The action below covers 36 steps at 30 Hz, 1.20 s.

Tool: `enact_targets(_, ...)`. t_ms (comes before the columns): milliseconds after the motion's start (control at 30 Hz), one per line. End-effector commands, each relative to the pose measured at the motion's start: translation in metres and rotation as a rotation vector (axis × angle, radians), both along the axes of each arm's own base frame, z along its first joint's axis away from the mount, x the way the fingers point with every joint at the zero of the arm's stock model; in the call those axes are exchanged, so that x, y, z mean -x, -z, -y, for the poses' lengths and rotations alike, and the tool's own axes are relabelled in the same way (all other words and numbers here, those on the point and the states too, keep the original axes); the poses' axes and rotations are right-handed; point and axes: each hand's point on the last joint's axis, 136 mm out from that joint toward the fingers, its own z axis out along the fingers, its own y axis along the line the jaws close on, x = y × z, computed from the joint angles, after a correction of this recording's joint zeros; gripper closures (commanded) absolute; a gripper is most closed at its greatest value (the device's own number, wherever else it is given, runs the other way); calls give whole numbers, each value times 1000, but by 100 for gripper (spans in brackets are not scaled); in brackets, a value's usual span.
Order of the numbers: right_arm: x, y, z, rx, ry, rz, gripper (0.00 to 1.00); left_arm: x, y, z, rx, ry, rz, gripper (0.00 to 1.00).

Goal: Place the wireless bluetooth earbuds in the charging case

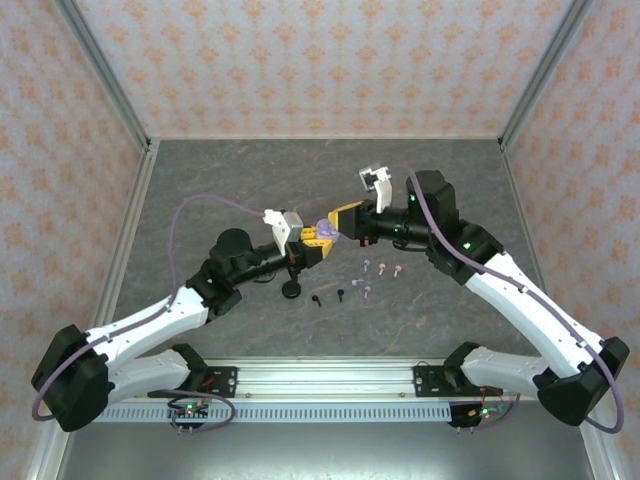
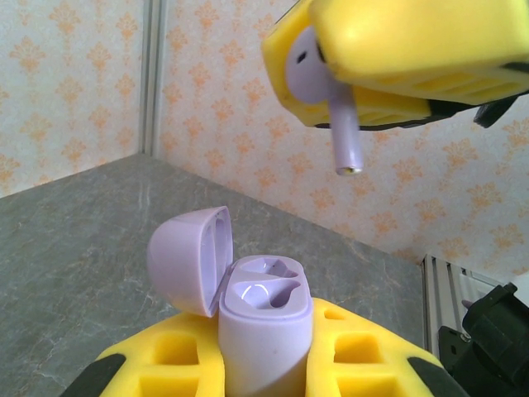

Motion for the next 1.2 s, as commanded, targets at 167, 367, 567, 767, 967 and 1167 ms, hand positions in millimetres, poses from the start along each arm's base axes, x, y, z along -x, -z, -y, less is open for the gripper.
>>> enact_targets(167,3,1,-7,6,-13,24,83,2,-30,5,50,9,80,100)
enact_targets(367,0,11,-10,35,-12,14,83,4,-32,7,52,17,82,100)
enact_targets(567,-1,20,-10,57,-8,12,83,5,-32,11,45,24,77,100)
enact_targets(767,-1,27,-9,76,-7,9,83,4,-32,12,43,24,75,100)
enact_targets(967,1,28,-8,85,-8,14,83,4,-32,12,41,20,77,100)
enact_targets(1167,0,32,-3,107,7,24,83,4,-30,12,37,21,77,100)
